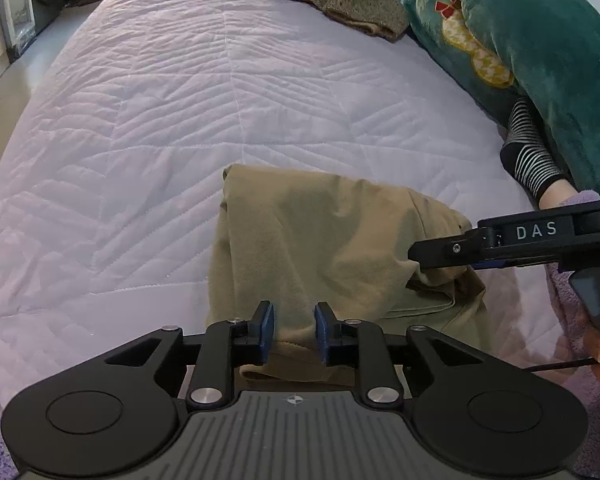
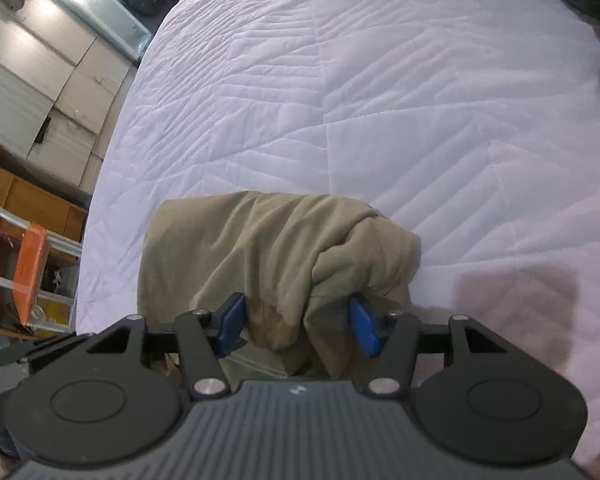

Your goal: Fold clothes

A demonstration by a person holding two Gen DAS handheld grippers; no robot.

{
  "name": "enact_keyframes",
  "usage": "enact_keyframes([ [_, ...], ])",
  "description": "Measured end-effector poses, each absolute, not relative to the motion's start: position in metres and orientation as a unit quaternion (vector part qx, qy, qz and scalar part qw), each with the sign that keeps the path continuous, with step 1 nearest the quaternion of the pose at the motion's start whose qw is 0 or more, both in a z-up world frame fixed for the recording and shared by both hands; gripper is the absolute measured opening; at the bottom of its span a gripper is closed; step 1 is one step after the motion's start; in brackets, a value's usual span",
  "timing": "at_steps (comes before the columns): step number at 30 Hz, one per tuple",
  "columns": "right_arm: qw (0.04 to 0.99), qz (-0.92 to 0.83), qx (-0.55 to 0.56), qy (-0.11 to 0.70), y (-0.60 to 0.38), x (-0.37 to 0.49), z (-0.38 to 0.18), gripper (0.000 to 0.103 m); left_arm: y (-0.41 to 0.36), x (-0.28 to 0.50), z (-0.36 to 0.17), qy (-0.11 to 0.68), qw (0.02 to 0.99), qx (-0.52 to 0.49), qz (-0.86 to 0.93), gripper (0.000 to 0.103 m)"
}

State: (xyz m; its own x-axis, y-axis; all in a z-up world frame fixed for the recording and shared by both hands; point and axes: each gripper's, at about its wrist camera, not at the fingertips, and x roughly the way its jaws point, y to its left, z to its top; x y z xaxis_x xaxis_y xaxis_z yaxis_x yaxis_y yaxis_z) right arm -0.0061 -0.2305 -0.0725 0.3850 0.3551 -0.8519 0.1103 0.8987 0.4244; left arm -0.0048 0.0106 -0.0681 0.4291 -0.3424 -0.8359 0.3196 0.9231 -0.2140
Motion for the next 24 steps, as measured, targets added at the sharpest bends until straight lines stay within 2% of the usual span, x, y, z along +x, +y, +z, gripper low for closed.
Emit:
enact_keyframes([
  [3,0.802,0.077,0.193,0.56,-0.231,-0.003,-0.081,0.05,0.007,0.0,-0.079,0.507,0.84,-0.007,-0.194,0.028],
  [6,0.813,0.084,0.152,0.555,-0.224,-0.005,-0.082,0.038,0.004,0.002,-0.082,0.508,0.84,-0.003,-0.192,0.029],
  [8,0.833,0.093,0.107,0.534,-0.213,-0.013,-0.074,0.025,0.004,0.003,-0.082,0.507,0.84,-0.001,-0.192,0.029],
  [10,0.842,0.102,0.093,0.522,-0.209,-0.017,-0.066,0.02,0.006,0.003,-0.081,0.505,0.842,-0.004,-0.19,0.029],
  [18,0.858,0.137,0.084,0.489,-0.204,-0.025,-0.032,0.017,0.019,-0.008,-0.056,0.482,0.853,-0.037,-0.194,0.027],
  [24,0.84,0.164,0.143,0.497,-0.213,-0.031,-0.013,0.017,0.026,-0.029,-0.025,0.461,0.859,-0.043,-0.22,0.027],
])
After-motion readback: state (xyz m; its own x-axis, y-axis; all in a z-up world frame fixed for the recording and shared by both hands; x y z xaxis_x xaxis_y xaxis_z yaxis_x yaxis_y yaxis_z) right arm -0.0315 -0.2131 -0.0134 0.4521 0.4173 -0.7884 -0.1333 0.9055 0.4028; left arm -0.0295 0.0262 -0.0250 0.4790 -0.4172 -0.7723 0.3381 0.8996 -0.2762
